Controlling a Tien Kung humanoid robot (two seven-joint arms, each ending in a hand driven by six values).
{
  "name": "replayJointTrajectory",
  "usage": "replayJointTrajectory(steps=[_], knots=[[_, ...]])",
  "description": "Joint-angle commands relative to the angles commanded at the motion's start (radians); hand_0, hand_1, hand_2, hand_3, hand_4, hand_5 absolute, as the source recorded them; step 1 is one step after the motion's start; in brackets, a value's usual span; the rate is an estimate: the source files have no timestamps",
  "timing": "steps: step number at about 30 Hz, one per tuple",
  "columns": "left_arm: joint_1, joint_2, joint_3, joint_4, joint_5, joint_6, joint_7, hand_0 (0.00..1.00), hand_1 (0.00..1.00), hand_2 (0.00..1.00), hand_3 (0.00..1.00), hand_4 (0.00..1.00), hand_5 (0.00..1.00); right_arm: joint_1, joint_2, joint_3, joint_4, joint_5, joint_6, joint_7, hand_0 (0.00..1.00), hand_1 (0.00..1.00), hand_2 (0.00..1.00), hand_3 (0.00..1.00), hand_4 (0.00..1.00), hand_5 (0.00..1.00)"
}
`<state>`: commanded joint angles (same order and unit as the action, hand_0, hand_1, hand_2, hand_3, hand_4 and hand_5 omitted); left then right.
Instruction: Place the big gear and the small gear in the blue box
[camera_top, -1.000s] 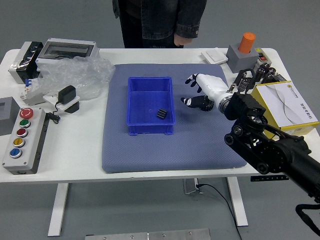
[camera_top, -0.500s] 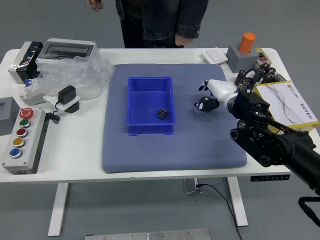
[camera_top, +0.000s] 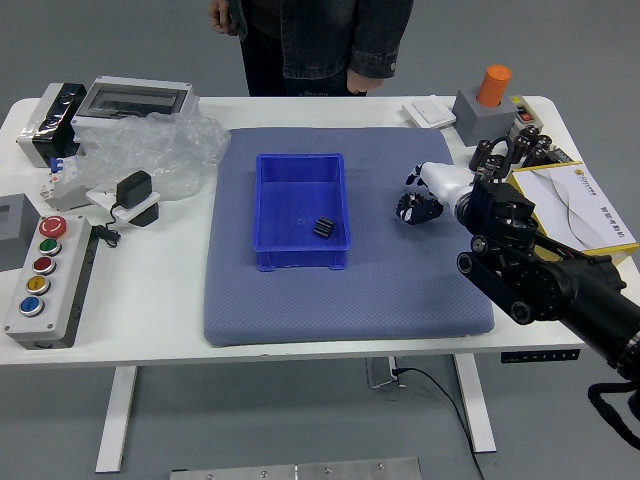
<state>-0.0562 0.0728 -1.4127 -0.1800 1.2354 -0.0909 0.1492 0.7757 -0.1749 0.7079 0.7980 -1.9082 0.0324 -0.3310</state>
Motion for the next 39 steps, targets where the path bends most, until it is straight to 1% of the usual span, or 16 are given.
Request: replayJointTrajectory(steps=[15,16,21,22,27,28,33,34,39], knots=[[0.001,0.000,0.002,0.000,0.003,-0.001,0.001,0.731,0.680,0.709,0.706,0.436,0.027,0.013,0.032,-0.008,-0.080,-0.006,-0.003,0.002,0.720,0.644,0.765,0.790,0.780,0.374],[0.001,0.000,0.002,0.000,0.003,-0.001,0.001,0.731,0.680,0.707,0.706,0.434,0.027,0.014,0.034,-0.008,-0.084,-0.007,-0.005,0.003,0.703,0.627,0.737,0.768,0.771,0.373],[0.001,0.000,0.004,0.000,0.003,-0.001,0.001,0.731,0.680,0.707,0.706,0.434,0.027,0.015,0.045,-0.011,-0.107,-0.011,-0.019,0.011,0.703,0.627,0.737,0.768,0.771,0.373],[0.001,0.000,0.005,0.000,0.003,-0.001,0.001,0.731,0.681,0.707,0.707,0.434,0.025,0.015,0.047,-0.012,-0.111,-0.012,-0.024,0.014,0.654,0.598,0.694,0.699,0.736,0.373],[0.001,-0.001,0.005,0.000,0.004,-0.001,0.001,0.731,0.681,0.707,0.707,0.434,0.025,0.014,0.055,-0.016,-0.124,-0.018,-0.043,0.024,0.654,0.598,0.694,0.699,0.736,0.373],[0.000,-0.001,0.006,0.000,0.003,-0.001,0.001,0.731,0.680,0.707,0.707,0.433,0.025,0.014,0.056,-0.017,-0.126,-0.019,-0.047,0.026,0.632,0.572,0.639,0.669,0.689,0.360],[0.001,-0.002,0.010,0.000,0.000,0.000,0.001,0.731,0.680,0.707,0.707,0.433,0.025,0.012,0.061,-0.021,-0.135,-0.024,-0.070,0.040,0.632,0.572,0.639,0.669,0.689,0.360],[0.001,-0.002,0.010,0.000,-0.001,0.000,0.001,0.732,0.681,0.710,0.706,0.433,0.026,0.011,0.062,-0.022,-0.138,-0.024,-0.076,0.044,0.656,0.545,0.600,0.641,0.662,0.338],[0.000,-0.002,0.012,0.000,-0.003,0.001,0.001,0.732,0.681,0.710,0.706,0.433,0.026,0.008,0.064,-0.024,-0.144,-0.027,-0.099,0.059,0.656,0.545,0.600,0.641,0.662,0.338]])
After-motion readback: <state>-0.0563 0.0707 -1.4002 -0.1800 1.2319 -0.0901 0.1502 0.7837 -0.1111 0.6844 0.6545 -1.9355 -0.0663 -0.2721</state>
